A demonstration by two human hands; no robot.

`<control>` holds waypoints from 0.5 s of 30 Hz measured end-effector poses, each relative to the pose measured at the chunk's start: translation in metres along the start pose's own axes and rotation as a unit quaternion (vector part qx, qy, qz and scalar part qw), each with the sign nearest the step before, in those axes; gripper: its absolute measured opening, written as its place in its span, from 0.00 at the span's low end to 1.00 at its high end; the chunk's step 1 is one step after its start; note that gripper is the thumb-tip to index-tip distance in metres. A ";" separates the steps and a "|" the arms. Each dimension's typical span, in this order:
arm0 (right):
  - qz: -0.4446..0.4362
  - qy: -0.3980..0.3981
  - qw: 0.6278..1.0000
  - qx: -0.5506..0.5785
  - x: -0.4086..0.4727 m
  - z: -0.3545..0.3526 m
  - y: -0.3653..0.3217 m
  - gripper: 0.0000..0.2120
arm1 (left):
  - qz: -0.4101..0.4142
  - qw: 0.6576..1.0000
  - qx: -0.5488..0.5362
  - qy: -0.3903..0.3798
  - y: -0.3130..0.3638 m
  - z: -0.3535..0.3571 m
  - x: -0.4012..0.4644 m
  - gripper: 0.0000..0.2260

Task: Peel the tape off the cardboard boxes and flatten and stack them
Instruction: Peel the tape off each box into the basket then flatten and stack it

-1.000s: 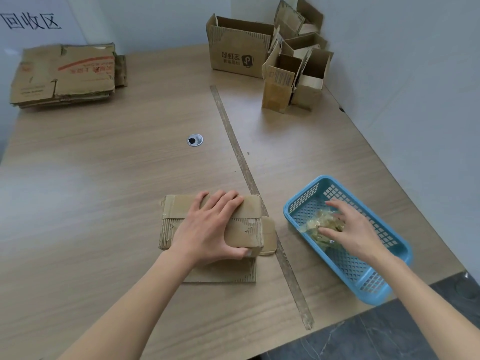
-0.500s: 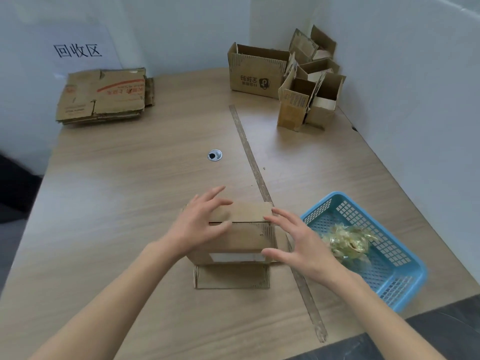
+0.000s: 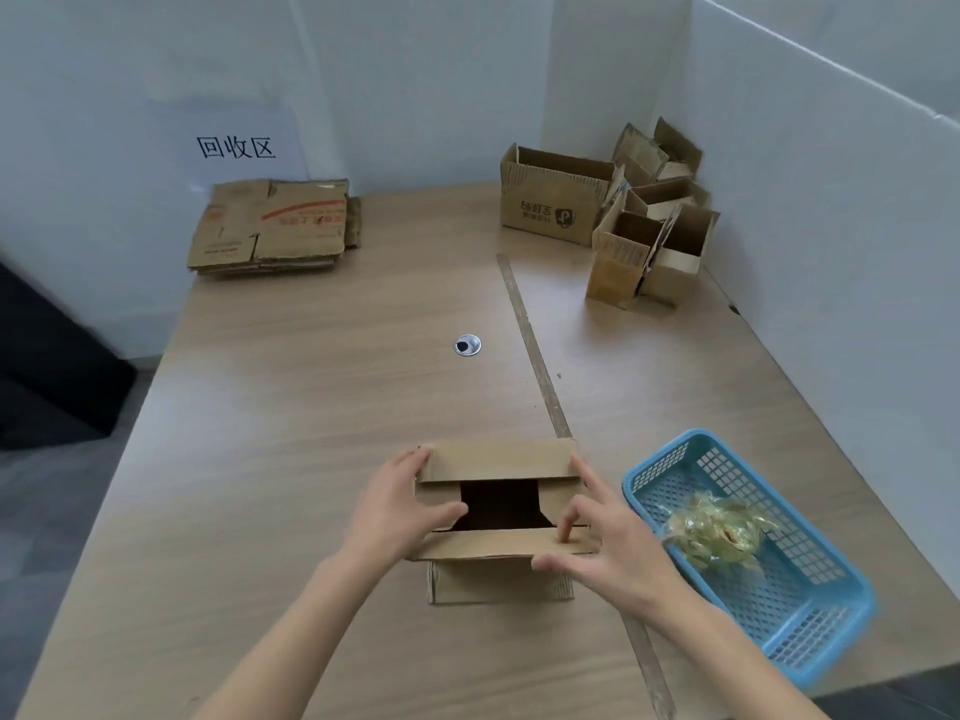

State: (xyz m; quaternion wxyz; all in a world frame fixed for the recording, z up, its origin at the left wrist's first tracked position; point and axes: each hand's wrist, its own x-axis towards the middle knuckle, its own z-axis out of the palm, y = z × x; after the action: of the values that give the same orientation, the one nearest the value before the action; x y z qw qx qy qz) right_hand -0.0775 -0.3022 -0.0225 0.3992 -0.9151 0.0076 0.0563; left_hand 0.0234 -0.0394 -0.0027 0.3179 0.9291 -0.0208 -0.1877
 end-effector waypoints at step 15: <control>0.176 0.133 0.975 0.021 0.037 -0.009 -0.032 0.39 | -0.017 0.973 -0.197 0.120 -0.001 0.019 -0.015 0.35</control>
State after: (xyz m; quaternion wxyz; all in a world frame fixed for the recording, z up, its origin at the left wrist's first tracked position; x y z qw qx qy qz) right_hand -0.0384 -0.2855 0.0029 0.3979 -0.8900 0.2227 0.0028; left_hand 0.0027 -0.0467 -0.0120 0.4913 0.8644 0.0704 -0.0801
